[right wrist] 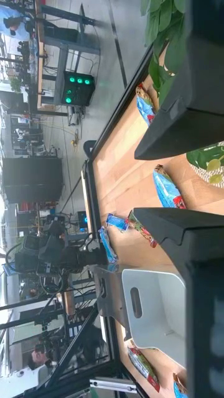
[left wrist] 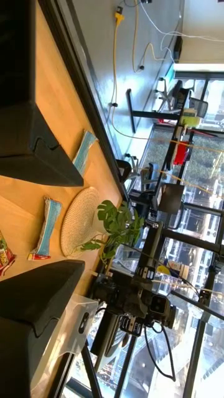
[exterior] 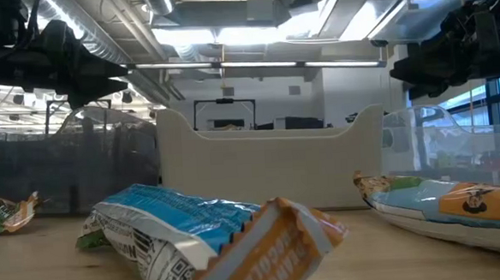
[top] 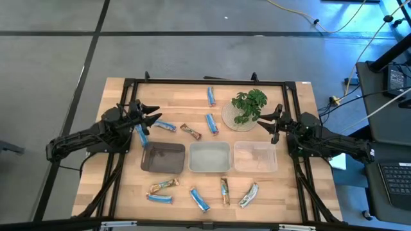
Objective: Pick and place Granola Bars by type
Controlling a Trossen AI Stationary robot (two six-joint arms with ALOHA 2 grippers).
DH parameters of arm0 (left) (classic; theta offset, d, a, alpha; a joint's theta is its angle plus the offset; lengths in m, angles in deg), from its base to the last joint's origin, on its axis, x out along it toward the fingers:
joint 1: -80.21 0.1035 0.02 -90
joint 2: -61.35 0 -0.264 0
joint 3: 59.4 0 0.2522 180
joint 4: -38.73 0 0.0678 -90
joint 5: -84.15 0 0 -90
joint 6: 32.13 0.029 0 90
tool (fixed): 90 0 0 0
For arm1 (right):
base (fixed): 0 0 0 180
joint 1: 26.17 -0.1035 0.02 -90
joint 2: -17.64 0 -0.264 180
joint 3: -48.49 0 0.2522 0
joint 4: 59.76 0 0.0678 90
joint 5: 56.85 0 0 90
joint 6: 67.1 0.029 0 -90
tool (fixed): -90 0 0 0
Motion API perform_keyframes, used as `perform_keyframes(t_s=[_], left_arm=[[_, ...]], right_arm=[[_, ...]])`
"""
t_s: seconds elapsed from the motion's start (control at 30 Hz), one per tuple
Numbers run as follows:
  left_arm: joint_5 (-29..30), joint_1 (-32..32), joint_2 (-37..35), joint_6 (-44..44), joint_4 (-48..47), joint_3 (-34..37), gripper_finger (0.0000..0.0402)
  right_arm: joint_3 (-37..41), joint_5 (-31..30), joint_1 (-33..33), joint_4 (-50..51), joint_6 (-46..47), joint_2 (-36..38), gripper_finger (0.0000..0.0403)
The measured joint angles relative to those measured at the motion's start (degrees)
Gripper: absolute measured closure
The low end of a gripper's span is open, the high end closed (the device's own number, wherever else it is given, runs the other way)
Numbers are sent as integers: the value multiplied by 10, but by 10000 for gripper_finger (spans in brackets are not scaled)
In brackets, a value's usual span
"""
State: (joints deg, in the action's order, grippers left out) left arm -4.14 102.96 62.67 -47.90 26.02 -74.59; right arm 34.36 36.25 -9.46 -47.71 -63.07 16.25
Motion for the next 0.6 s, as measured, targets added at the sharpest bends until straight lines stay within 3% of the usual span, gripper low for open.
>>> perform_keyframes(t_s=[0.6], left_arm=[[0, 0, 0, 0, 0, 0, 205]], right_arm=[[0, 0, 0, -36, 3, 0, 265]])
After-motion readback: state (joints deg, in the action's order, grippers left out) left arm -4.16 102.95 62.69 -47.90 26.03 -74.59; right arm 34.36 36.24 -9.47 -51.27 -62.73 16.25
